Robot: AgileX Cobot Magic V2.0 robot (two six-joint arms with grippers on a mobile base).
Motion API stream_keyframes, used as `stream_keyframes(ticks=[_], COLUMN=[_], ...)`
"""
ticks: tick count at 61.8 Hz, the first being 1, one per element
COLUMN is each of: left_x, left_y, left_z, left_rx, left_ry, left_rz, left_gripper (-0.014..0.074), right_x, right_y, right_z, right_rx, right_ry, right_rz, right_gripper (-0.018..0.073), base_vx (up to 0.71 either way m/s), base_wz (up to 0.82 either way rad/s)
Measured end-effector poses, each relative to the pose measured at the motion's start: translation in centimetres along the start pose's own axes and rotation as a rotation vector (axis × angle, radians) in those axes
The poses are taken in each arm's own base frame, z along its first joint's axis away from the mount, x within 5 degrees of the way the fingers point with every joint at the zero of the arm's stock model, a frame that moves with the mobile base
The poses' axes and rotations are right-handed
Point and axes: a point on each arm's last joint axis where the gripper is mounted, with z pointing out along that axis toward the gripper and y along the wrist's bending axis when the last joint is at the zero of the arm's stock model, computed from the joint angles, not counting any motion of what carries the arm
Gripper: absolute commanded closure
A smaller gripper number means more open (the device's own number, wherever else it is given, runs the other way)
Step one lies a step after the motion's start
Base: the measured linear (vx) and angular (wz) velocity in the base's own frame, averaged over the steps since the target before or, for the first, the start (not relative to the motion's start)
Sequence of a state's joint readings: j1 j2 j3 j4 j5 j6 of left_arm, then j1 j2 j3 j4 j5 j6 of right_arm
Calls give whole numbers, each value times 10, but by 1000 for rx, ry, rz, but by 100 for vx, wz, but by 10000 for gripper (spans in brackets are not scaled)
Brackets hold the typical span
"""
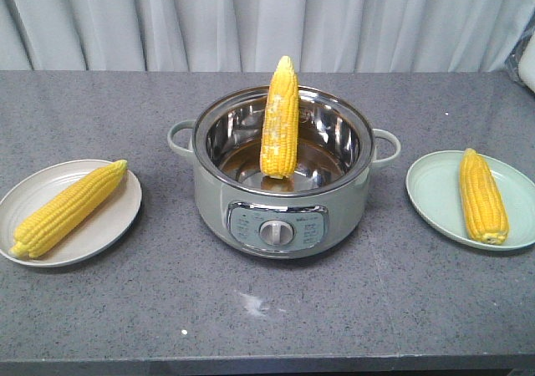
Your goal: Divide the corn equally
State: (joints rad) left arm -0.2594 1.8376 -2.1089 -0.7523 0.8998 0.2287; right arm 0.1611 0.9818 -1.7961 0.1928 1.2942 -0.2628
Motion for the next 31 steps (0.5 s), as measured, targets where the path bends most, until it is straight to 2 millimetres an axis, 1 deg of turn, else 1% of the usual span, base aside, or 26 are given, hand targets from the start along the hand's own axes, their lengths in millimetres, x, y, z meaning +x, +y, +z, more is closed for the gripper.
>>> stream_keyframes(ticks=[6,17,21,25,31], left_x=[8,18,22,26,28], left_y=[0,1,3,6,8], left_z=[14,33,40,50,62], left_rx=[13,28,28,26,26], left_ry=[36,79,92,88,57], left_rz=[-2,-10,-16,-22,-40], left_gripper=[277,25,-42,-83,-95], right_x=[0,0,0,0,0], right_y=[0,0,0,0,0], right_z=[0,0,0,0,0], right_rx=[2,3,3,3,3], right_ry=[1,2,2,2,2], right_rz=[-1,-1,-1,-1,-1], right_gripper=[561,561,561,561,561], base_vx=[0,0,0,0,0], base_wz=[0,0,0,0,0])
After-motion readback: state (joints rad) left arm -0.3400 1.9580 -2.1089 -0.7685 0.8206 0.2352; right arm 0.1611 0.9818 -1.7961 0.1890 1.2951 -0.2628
